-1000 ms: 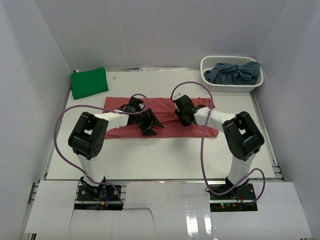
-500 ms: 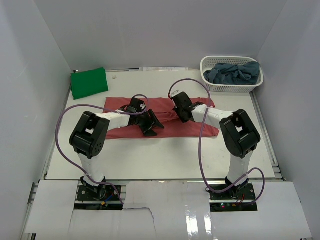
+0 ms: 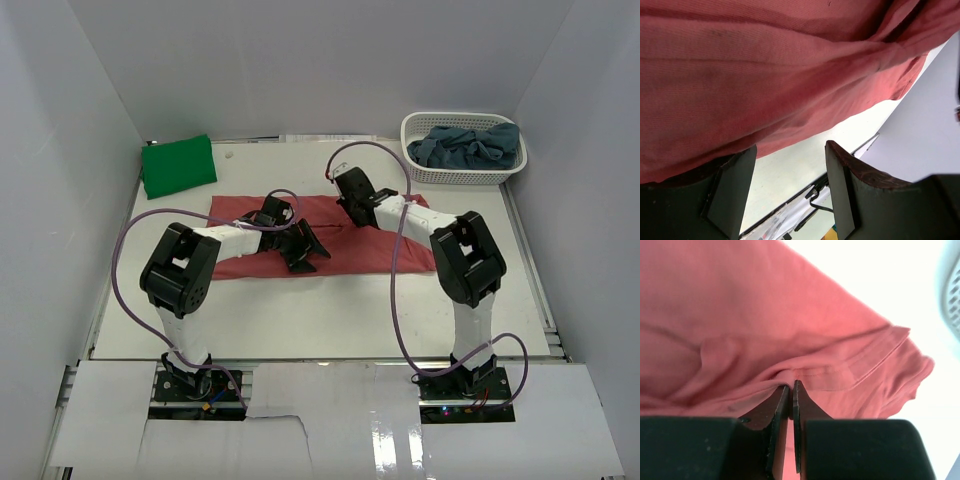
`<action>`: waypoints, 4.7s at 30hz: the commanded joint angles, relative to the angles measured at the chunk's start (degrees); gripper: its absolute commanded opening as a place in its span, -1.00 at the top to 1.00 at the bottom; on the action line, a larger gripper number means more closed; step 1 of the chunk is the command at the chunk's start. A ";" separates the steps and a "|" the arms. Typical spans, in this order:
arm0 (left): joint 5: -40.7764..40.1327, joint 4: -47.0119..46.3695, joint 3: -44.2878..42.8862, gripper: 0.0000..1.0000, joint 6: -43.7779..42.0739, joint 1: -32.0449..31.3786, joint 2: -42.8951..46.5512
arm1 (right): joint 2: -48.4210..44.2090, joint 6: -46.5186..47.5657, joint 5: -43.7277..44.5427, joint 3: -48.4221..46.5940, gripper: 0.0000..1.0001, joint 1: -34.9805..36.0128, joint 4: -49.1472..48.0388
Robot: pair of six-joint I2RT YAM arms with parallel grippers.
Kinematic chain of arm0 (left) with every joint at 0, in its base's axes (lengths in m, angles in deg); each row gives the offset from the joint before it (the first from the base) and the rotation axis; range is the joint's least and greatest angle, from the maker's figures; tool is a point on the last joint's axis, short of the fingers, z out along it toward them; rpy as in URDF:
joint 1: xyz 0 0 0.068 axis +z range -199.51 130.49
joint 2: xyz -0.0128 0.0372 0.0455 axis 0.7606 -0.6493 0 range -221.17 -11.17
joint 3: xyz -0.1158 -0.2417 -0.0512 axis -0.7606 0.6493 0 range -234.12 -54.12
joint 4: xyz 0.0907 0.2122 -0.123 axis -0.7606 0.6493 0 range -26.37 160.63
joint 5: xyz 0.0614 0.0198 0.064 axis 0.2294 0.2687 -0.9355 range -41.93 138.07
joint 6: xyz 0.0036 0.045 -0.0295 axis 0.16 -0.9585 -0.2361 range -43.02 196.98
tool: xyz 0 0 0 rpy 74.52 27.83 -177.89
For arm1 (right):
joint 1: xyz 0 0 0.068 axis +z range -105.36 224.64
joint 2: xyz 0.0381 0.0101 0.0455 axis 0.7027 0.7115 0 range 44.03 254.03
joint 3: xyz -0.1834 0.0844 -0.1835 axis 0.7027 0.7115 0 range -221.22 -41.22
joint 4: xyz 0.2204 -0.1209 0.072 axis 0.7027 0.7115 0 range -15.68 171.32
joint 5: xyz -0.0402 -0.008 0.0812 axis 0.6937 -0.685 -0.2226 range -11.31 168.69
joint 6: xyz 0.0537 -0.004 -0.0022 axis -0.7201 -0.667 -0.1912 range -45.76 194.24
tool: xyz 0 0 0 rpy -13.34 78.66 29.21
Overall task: Fold and stack the t-shirts
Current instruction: Fold the other side of the tshirt into a rectangle, then rotate the tshirt 90 degrees
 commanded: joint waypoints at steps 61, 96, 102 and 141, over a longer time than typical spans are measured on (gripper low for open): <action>-8.33 29.87 -21.35 -0.39 -32.60 26.69 -0.77 | -18.91 -25.87 -22.32 17.25 0.02 -15.62 16.34; -32.25 25.56 -32.26 -0.39 -34.18 26.34 -15.01 | -8.53 -24.55 -22.49 13.65 0.05 -19.31 13.79; -36.29 29.77 -32.08 -0.39 -33.74 26.34 -17.91 | -6.69 -23.67 -22.75 11.98 0.05 -20.71 14.05; -27.95 38.30 -0.09 -0.37 -24.78 8.41 7.57 | 26.62 -22.96 -38.66 -40.31 0.03 -23.26 20.29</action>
